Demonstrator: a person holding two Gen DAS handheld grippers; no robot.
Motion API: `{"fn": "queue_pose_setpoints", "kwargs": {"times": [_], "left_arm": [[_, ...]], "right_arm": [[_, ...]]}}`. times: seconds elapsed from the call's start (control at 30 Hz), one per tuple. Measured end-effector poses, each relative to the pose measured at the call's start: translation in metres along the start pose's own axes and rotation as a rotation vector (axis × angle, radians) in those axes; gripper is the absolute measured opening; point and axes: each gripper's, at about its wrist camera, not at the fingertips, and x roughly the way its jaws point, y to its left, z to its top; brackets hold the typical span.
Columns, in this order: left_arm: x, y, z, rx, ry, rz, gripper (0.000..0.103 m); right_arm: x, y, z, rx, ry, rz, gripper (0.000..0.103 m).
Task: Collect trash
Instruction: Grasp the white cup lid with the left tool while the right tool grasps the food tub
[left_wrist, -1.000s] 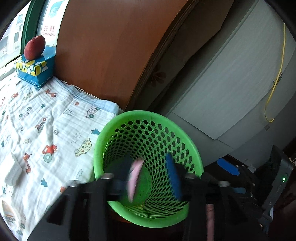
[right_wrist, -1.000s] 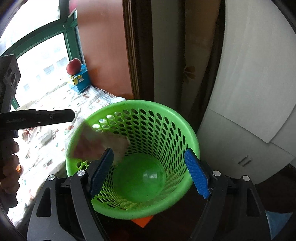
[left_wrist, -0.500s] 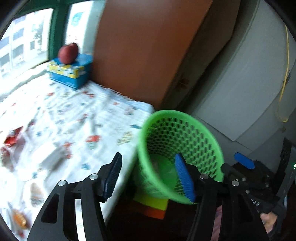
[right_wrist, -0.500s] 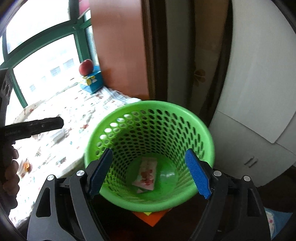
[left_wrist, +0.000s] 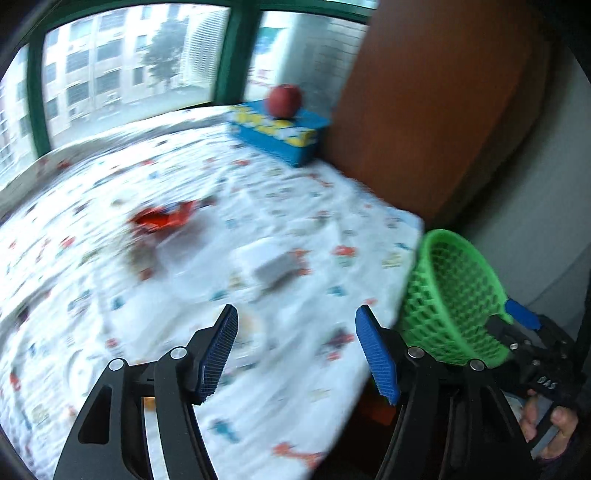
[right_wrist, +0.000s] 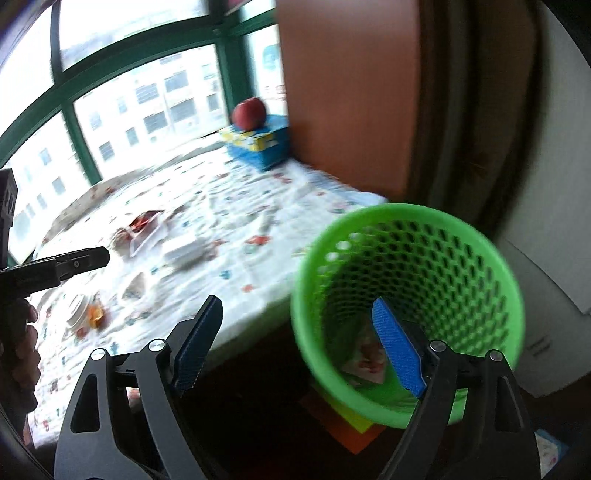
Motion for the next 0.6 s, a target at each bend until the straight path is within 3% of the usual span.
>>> {"fn": "queue_pose_setpoints", "kwargs": {"times": [0.1,0.4,0.6], "left_arm": [[-0.006,0.035,-0.008,-0.041,0.001,0.068,0.079],[-0.006,0.128,-0.034,-0.132,0.049,0.236,0.086],[0.005,0.167,-0.051,-0.186,0.100,0.242,0.088]], "right_arm": [[0.007,0.019,0.004,-0.029,0.010,0.030,0.083],[0.032,0.064,0.009,-0.093,0.053,0.113,0.084],[0.045,0.092,0.005,-0.131,0.082,0.154,0.084]]}}
